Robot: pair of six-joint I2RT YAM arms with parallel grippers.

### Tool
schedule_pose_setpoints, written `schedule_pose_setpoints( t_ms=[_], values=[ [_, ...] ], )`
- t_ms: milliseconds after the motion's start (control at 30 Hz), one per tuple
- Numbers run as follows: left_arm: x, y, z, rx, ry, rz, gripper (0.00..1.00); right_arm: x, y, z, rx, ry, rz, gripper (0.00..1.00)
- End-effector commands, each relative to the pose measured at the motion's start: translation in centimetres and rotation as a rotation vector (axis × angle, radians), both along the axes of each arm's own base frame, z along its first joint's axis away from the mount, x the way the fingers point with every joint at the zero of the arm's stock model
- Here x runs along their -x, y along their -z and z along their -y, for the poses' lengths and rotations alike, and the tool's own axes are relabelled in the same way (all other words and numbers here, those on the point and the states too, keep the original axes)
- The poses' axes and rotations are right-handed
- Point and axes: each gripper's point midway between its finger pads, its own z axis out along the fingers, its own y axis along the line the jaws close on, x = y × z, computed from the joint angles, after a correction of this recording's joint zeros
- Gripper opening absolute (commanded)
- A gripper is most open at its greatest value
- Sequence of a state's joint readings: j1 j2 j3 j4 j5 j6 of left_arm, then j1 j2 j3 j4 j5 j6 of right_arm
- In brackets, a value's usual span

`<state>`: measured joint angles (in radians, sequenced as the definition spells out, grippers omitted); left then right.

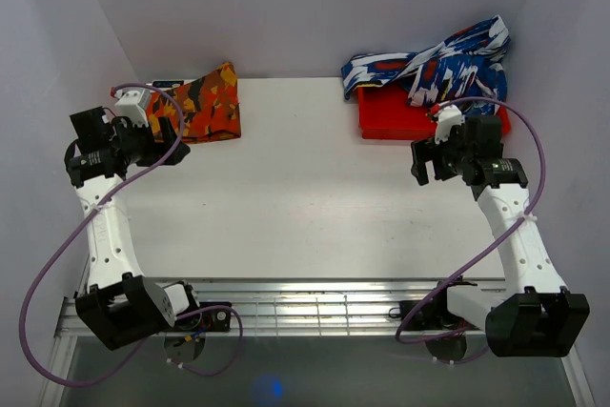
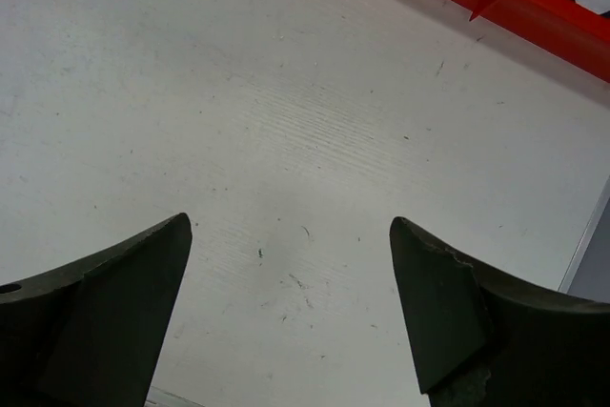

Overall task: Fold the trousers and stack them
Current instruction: Grab the trousers from the pile

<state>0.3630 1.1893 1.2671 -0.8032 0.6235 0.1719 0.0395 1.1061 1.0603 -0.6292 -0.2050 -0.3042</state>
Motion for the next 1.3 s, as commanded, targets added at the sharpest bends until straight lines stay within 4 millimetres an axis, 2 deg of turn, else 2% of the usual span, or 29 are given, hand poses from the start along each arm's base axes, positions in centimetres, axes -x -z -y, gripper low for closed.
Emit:
schedule_pose_setpoints(
  t_ms=[0, 133, 167, 200, 267, 333, 367, 400, 467, 500, 533, 567, 600, 700, 733, 767, 833, 867, 900, 967, 1000, 1033, 1100, 1167, 1200, 1233, 1267],
  values=[
    [0.0, -0.8, 0.5, 0.019, 0.023, 0.015, 0.98, -2.3, -2.6, 0.7, 0.038, 0.014, 0.084, 0.90],
    [-0.3, -0.9, 1.1, 0.053, 0.051, 0.012, 0.98, -5.8, -4.6, 2.1, 0.104, 0.048, 0.142, 0.90],
    [-0.3, -0.9, 1.1, 0.060, 0.053, 0.011, 0.98, -7.0, -6.6, 2.5, 0.115, 0.055, 0.190, 0.90],
    [-0.4, -1.0, 1.3, 0.072, 0.057, 0.012, 0.98, -8.3, -6.4, 2.9, 0.131, 0.056, 0.184, 0.90],
    [-0.3, -1.5, 1.8, 0.089, 0.082, 0.024, 0.98, -10.4, -7.7, 4.7, 0.146, 0.103, 0.218, 0.90],
    [-0.4, -1.7, 2.0, 0.105, 0.084, 0.028, 0.98, -13.6, -9.2, 6.5, 0.155, 0.146, 0.261, 0.90],
    [-0.4, -1.7, 2.0, 0.113, 0.083, 0.027, 0.98, -14.5, -9.6, 7.3, 0.155, 0.168, 0.269, 0.90],
    [-0.4, -1.7, 2.1, 0.117, 0.084, 0.029, 0.98, -16.7, -10.1, 8.7, 0.154, 0.204, 0.278, 0.90],
    [-0.4, -1.8, 2.3, 0.132, 0.085, 0.032, 0.98, -18.8, -10.4, 10.3, 0.111, 0.278, 0.276, 0.90],
    [-0.5, -1.8, 2.3, 0.137, 0.083, 0.035, 0.98, -20.5, -8.5, 11.9, 0.092, 0.321, 0.235, 0.90],
    [-0.4, -1.8, 2.4, 0.143, 0.082, 0.035, 0.98, -21.7, -10.1, 12.8, 0.066, 0.353, 0.273, 0.90],
    [-0.5, -1.8, 2.3, 0.151, 0.070, 0.032, 0.98, -23.3, -8.3, 13.4, 0.010, 0.399, 0.239, 0.90],
    [-0.6, -1.6, 2.2, 0.155, 0.057, 0.027, 0.98, -23.9, -8.4, 14.8, -0.019, 0.440, 0.247, 0.90],
    [-0.8, -1.8, 2.0, 0.161, 0.027, 0.034, 0.98, -26.7, -7.8, 16.2, -0.143, 0.534, 0.296, 0.90],
    [-0.7, -1.6, 2.0, 0.166, 0.023, 0.031, 0.98, -27.3, -7.4, 15.9, -0.175, 0.503, 0.302, 0.90],
    [-0.6, -1.6, 2.1, 0.169, 0.024, 0.031, 0.98, -28.1, -5.8, 15.9, -0.184, 0.492, 0.287, 0.90],
    [-0.5, -1.1, 2.1, 0.173, 0.021, 0.021, 0.98, -29.5, -5.1, 15.5, -0.228, 0.479, 0.301, 0.90],
    [-0.4, -1.1, 2.1, 0.173, 0.017, 0.020, 0.98, -30.3, -6.0, 15.6, -0.232, 0.479, 0.327, 0.90],
    [-0.3, -0.8, 2.1, 0.175, 0.014, 0.013, 0.98, -31.2, -3.9, 15.9, -0.234, 0.487, 0.300, 0.90],
    [-0.2, -0.3, 2.0, 0.173, 0.003, 0.000, 0.98, -32.5, -3.4, 16.4, -0.231, 0.502, 0.325, 0.90],
    [-0.1, -0.2, 2.0, 0.174, 0.001, -0.001, 0.98, -32.9, -1.8, 16.8, -0.236, 0.511, 0.315, 0.90],
    [-0.1, -0.1, 2.0, 0.176, 0.003, -0.005, 0.98, -33.7, -2.3, 17.1, -0.241, 0.515, 0.366, 0.90],
    [0.0, 0.4, 2.1, 0.189, -0.008, -0.024, 0.98, -34.6, -0.6, 17.3, -0.267, 0.523, 0.373, 0.90],
    [0.1, 0.6, 2.0, 0.203, -0.023, -0.035, 0.98, -35.9, -1.0, 17.2, -0.307, 0.521, 0.437, 0.90],
    [0.1, 1.0, 2.1, 0.204, -0.025, -0.044, 0.98, -36.4, 0.7, 17.2, -0.319, 0.519, 0.420, 0.90],
    [0.0, 1.3, 2.0, 0.207, -0.029, -0.054, 0.98, -37.0, 0.3, 17.0, -0.335, 0.502, 0.438, 0.90],
    [0.0, 1.4, 1.8, 0.203, -0.040, -0.057, 0.98, -37.8, 1.8, 16.9, -0.352, 0.506, 0.429, 0.90]
  ],
)
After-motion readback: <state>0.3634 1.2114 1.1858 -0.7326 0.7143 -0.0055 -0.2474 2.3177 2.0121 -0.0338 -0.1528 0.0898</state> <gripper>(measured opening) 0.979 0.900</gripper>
